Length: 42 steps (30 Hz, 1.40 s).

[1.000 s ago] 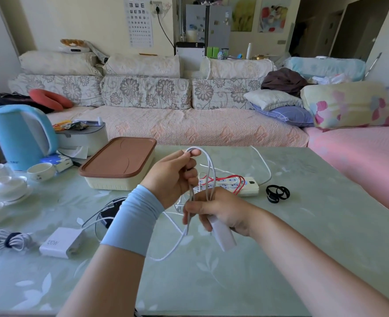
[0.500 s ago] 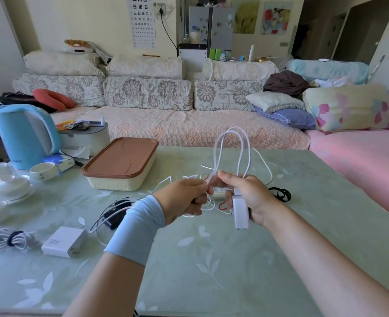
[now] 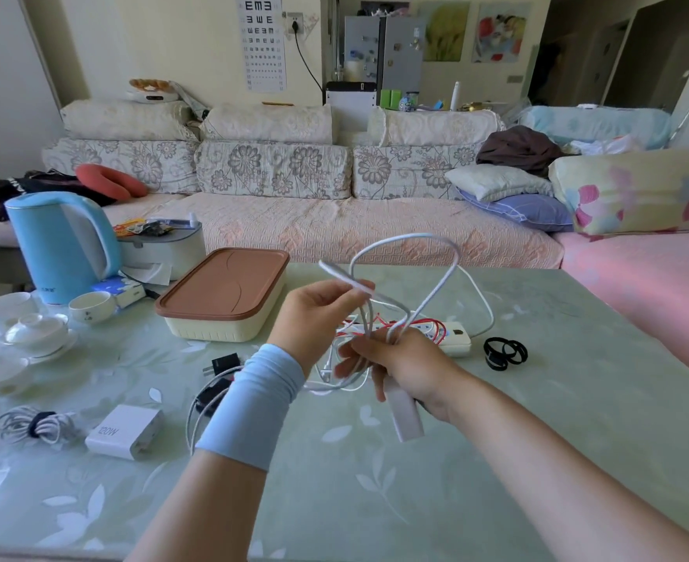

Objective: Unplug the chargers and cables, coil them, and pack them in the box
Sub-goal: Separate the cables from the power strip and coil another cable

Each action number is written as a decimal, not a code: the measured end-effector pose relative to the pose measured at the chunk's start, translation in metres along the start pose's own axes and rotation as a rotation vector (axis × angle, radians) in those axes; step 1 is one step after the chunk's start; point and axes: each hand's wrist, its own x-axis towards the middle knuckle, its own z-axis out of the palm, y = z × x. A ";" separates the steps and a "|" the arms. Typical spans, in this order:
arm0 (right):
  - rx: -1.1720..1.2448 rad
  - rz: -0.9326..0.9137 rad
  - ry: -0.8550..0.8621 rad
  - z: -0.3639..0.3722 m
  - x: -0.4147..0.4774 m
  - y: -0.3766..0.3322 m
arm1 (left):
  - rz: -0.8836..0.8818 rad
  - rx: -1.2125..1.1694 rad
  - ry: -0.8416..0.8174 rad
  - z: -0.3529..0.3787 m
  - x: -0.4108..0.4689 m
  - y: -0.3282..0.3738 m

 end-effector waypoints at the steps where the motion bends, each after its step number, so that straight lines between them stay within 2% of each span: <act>1: 0.014 0.034 -0.002 -0.002 -0.001 -0.001 | 0.033 0.156 -0.006 -0.008 0.002 -0.001; 3: 0.085 0.096 0.035 -0.005 0.000 -0.004 | 0.008 0.374 -0.125 -0.027 0.006 -0.011; 6: 0.249 0.147 0.079 -0.010 0.004 -0.010 | -0.221 0.500 -0.380 -0.054 0.000 -0.028; 9: 0.319 0.168 0.074 -0.011 0.010 -0.015 | -0.275 0.613 -0.561 -0.065 -0.011 -0.036; 10: 0.342 0.183 0.081 -0.009 0.012 -0.017 | -0.259 0.585 -0.586 -0.065 -0.013 -0.035; 12: 0.393 0.210 0.102 -0.005 0.016 -0.019 | -0.241 0.460 -0.535 -0.064 -0.016 -0.029; 15: 0.464 0.210 0.129 -0.001 0.019 -0.023 | -0.387 0.013 -0.502 -0.061 -0.019 -0.014; 17: 0.520 0.179 0.150 -0.005 0.021 -0.026 | -0.444 -0.232 -0.587 -0.056 -0.020 -0.009; 21: 0.534 0.119 0.166 -0.019 0.024 -0.029 | -0.402 -0.394 -0.795 -0.037 -0.023 -0.010; 24: 0.469 0.164 0.093 -0.026 0.020 -0.029 | -0.351 -0.537 -0.697 -0.020 -0.022 -0.012; 28: 0.173 0.240 -0.187 -0.029 0.011 -0.027 | -0.335 -0.878 -0.403 -0.014 -0.007 -0.008; 30: 0.020 0.187 -0.280 -0.023 0.005 -0.024 | -0.306 -1.013 -0.289 -0.017 0.001 -0.008; 33: -0.154 0.087 -0.381 -0.012 -0.002 -0.024 | -0.301 -1.128 -0.250 -0.018 0.007 -0.008; 36: -0.214 0.106 -0.388 -0.012 0.000 -0.025 | -0.298 -1.176 -0.282 -0.023 0.011 -0.010; 38: -0.243 0.178 -0.473 -0.017 -0.001 -0.024 | -0.260 -1.215 -0.297 -0.034 0.016 -0.009; 40: -0.330 0.234 -0.600 -0.023 -0.004 -0.023 | -0.216 -1.186 -0.174 -0.051 0.022 -0.009; 42: -0.392 0.270 -0.648 -0.029 -0.004 -0.023 | -0.189 -1.052 0.022 -0.065 0.025 -0.011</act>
